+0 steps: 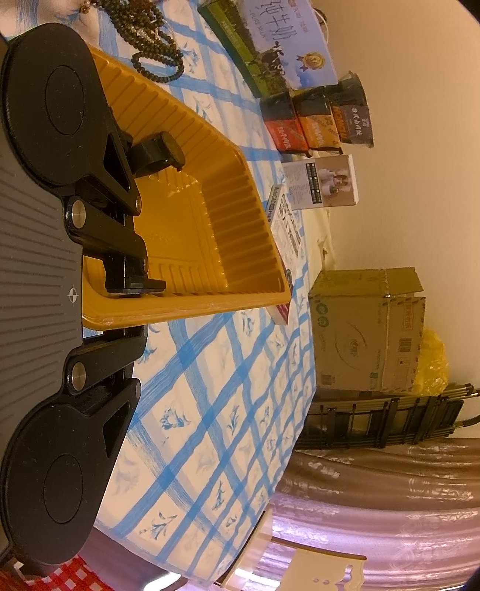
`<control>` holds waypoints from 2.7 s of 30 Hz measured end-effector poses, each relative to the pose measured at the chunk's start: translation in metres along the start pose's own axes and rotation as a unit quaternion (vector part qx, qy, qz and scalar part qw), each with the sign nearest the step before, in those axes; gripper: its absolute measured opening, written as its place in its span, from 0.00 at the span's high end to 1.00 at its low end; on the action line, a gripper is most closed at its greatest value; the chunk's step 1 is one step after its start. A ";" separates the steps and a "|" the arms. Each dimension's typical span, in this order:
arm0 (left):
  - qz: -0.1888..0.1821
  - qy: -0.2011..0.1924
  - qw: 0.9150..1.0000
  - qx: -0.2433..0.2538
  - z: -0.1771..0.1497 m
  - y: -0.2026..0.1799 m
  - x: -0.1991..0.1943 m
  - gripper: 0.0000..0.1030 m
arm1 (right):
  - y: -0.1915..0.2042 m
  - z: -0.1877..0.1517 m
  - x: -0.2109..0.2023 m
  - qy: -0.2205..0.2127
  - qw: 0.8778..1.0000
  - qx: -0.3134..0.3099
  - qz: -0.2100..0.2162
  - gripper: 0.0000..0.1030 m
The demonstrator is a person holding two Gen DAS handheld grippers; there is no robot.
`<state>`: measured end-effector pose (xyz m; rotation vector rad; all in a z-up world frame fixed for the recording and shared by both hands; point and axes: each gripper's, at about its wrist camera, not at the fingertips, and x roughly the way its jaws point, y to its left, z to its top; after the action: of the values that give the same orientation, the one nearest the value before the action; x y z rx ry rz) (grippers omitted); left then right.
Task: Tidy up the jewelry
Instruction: 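Carry the earring into the orange tray and open the left tool, then pinch a pearl earring from the table with the left tool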
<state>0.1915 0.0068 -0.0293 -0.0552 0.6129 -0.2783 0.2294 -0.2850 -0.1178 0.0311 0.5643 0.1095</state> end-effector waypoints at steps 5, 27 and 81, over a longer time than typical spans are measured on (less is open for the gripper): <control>-0.059 -0.003 0.998 0.003 0.011 -0.032 0.017 0.96 | 0.004 0.003 -0.002 -0.002 1.000 -0.001 0.002 0.96; -0.105 0.033 0.994 -0.019 0.002 -0.069 0.063 0.82 | 0.000 0.005 -0.005 -0.001 1.000 0.010 0.008 0.96; 0.109 0.143 0.983 0.041 -0.109 0.035 0.040 0.81 | -0.001 -0.001 -0.006 0.002 1.000 0.002 0.003 0.96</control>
<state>0.1687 0.0323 -0.1457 0.1327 0.8861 -0.0992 0.2237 -0.2870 -0.1159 0.0358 0.5689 0.1146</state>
